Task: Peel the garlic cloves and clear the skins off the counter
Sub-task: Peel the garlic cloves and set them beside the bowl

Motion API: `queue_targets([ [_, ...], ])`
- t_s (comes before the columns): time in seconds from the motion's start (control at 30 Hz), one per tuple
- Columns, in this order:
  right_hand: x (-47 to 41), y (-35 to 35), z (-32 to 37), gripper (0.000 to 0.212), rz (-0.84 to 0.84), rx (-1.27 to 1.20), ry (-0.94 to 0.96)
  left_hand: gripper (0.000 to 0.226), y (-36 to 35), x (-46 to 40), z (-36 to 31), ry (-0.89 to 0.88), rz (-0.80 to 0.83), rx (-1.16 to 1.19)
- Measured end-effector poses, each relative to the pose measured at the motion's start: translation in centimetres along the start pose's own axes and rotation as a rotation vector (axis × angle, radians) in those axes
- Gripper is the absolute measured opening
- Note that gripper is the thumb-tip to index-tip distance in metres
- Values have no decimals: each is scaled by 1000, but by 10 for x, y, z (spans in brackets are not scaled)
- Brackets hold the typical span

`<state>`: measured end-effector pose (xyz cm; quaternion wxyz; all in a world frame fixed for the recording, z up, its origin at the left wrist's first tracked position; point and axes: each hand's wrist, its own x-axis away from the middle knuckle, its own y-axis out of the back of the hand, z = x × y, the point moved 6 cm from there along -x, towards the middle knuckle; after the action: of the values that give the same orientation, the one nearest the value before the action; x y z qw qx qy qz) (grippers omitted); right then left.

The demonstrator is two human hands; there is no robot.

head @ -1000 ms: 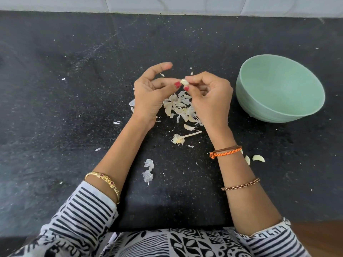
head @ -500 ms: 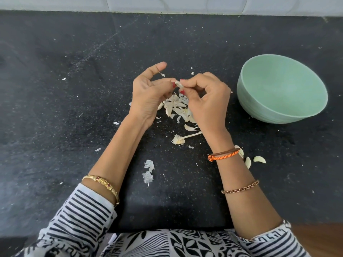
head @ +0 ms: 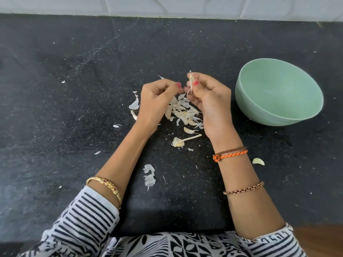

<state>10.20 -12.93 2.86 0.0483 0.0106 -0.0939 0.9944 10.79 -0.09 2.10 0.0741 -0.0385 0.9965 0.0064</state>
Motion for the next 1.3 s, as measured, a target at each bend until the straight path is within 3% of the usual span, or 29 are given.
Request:
queue_targets([
  [0.13, 0, 3, 8, 21, -40, 219, 163, 8, 4, -1, 1, -85, -23, 50],
  [0.27, -2, 3, 7, 18, -69, 343, 241, 16, 5, -2, 2, -86, -32, 79],
  [0.73, -2, 4, 7, 15, -111, 487, 313, 21, 2, 1, 2, 17, -17, 194],
  [1.03, 1, 0, 11, 21, -135, 667, 534, 28, 1, -1, 8, 82, 0, 318],
  [1.17, 3, -2, 11, 17, -97, 654, 517, 29, 1, -1, 4, 44, -18, 343],
  [1.3, 1, -3, 11, 14, -23, 482, 358, 31, 1, -2, -3, -17, -33, 338],
])
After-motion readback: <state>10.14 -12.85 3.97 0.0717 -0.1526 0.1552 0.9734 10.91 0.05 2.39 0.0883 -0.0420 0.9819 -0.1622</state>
